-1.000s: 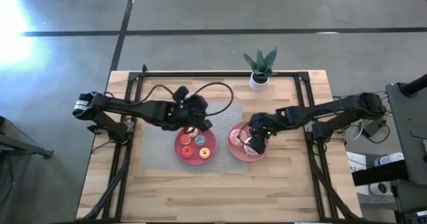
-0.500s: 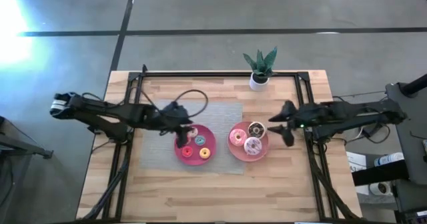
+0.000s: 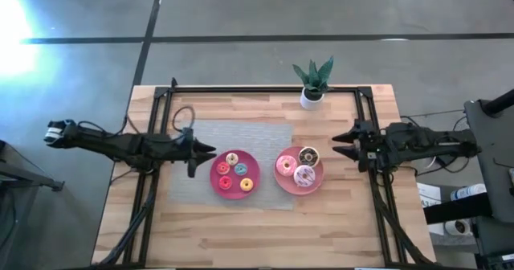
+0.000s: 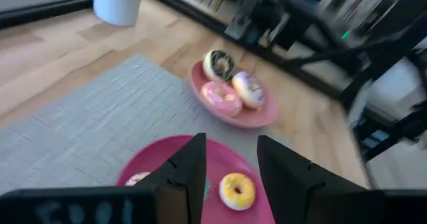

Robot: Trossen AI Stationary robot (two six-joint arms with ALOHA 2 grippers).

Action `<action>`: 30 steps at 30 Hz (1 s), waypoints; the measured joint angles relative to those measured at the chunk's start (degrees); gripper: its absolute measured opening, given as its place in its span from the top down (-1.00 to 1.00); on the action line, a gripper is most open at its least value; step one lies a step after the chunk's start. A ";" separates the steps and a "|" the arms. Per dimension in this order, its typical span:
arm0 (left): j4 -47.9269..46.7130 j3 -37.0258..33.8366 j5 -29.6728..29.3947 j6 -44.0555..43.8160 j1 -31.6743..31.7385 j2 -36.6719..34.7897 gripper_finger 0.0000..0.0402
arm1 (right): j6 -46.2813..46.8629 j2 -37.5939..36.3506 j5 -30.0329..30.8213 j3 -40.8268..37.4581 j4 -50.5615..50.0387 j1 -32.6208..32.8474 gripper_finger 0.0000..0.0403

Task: Pick & Place donuts
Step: Return to Home Position

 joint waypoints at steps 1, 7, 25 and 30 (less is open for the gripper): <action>2.00 -2.54 0.34 -0.77 0.00 -2.27 0.46 | -0.08 -1.84 -0.05 -1.87 2.70 0.00 -0.01; 11.14 -11.00 0.78 1.23 0.00 -13.83 0.46 | 0.58 -13.62 -0.35 -12.25 11.95 0.00 -0.01; 6.00 -21.61 0.67 0.52 0.00 -27.45 0.46 | 1.58 -9.92 1.15 -22.16 12.80 0.00 -0.01; 6.66 -21.89 1.44 0.65 0.06 -29.55 0.46 | 1.56 -12.76 1.20 -22.53 14.49 0.16 -0.01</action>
